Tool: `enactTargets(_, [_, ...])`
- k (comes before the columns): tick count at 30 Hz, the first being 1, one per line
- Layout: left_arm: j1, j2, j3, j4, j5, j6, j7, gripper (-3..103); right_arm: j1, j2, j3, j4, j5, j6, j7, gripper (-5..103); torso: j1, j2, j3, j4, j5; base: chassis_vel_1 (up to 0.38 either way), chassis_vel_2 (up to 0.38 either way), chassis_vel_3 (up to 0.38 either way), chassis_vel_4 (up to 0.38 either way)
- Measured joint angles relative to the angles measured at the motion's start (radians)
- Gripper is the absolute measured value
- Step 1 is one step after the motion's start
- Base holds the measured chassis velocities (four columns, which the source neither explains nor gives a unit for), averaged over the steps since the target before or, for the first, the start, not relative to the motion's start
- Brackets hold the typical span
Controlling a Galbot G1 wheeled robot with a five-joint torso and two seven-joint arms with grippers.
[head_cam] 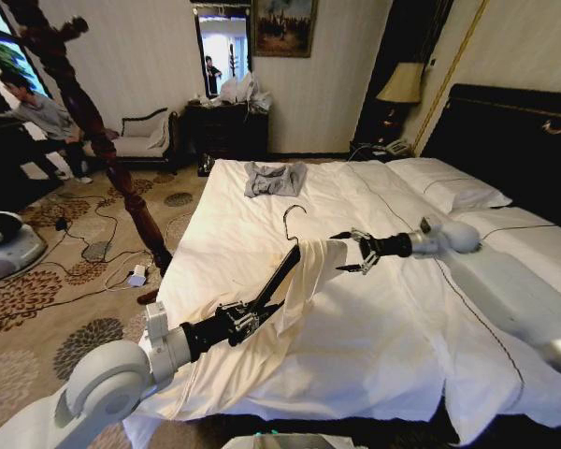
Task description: Pick up the clothes from the bed and hang them on the clothes hanger.
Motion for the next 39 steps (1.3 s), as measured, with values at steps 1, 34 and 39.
enactTargets(1, [0.000,-0.002,0.000,0.000,0.002,0.000,0.000,20,0.017,0.010,-0.013,-0.014,0.000,0.000,-0.007,93,0.000,0.000,0.000,-0.0005,-0.0001,0.000,0.000,0.000,0.000])
enactTargets(34, [0.011,-0.047,-0.061,0.000,0.047,-0.012,-0.045,34,-0.109,-0.069,0.135,0.007,0.016,0.085,0.002,21,0.000,0.000,0.000,-0.0006,0.0007,0.000,0.000,0.000,0.000])
enactTargets(39, [0.032,-0.084,-0.102,0.000,0.060,-0.008,-0.056,57,-0.211,-0.126,0.203,0.045,0.053,0.099,0.032,18,0.000,0.000,0.000,-0.0008,0.0006,0.000,0.000,0.000,0.000])
